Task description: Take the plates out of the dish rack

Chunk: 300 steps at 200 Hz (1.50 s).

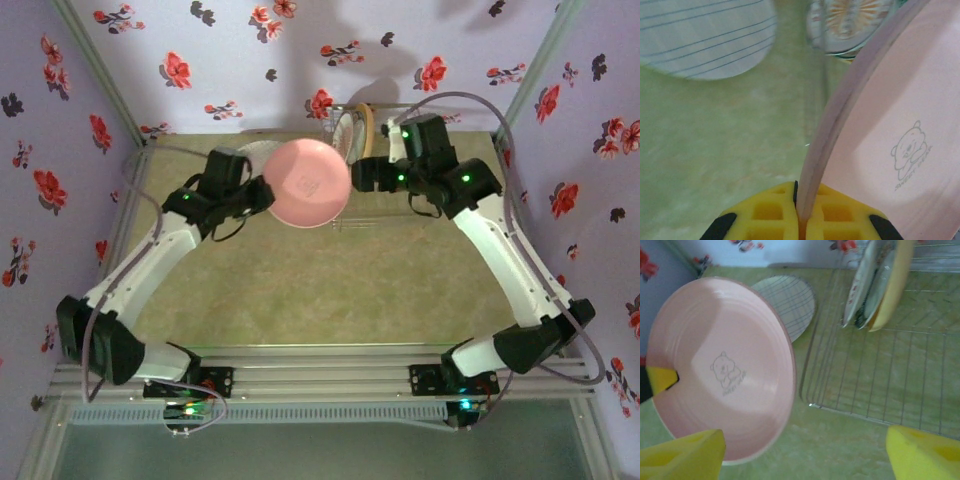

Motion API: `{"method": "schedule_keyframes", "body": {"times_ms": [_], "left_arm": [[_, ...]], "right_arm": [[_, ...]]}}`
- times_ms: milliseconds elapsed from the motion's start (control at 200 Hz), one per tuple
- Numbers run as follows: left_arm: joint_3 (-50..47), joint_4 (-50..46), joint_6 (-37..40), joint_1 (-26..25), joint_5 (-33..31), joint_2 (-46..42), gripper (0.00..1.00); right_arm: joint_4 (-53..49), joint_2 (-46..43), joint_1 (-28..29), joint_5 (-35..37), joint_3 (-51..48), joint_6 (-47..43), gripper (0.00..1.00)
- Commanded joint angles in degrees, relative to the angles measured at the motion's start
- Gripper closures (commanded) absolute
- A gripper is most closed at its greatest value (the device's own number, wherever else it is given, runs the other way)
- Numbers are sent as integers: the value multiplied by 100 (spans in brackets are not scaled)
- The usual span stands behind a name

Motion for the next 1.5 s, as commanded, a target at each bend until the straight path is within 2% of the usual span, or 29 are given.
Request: {"method": "schedule_keyframes", "body": {"times_ms": [0, 240, 405, 730, 1145, 1245, 1365, 1495], "left_arm": [[-778, -249, -419, 388, 117, -527, 100], [-2468, 92, -901, 955, 256, -1193, 100], [-3045, 433, -1101, 1028, 320, -1139, 100], [-3173, 1115, -1008, 1061, 517, -223, 100], [-3194, 1016, -851, 1058, 760, 229, 100], [-3214, 937, -845, 1033, 768, 235, 100], [-3225, 885, -837, 934, 777, 263, 100], [-3221, 876, -826, 860, 777, 312, 85]], "right_arm": [[204, -207, 327, 89, -332, -643, 15], [1455, -727, 895, -849, -1479, -1219, 14], [1715, -755, 1032, -860, -1689, -1356, 14], [1718, -483, 1071, -659, -1529, -1366, 14], [1744, -375, 1153, -337, -1498, -1338, 14], [1772, -340, 1175, 276, -1496, -1267, 14], [1788, -229, 1173, 1427, -1430, -1150, 14], [1600, 141, 1151, 2689, -1015, -1168, 12]]}}
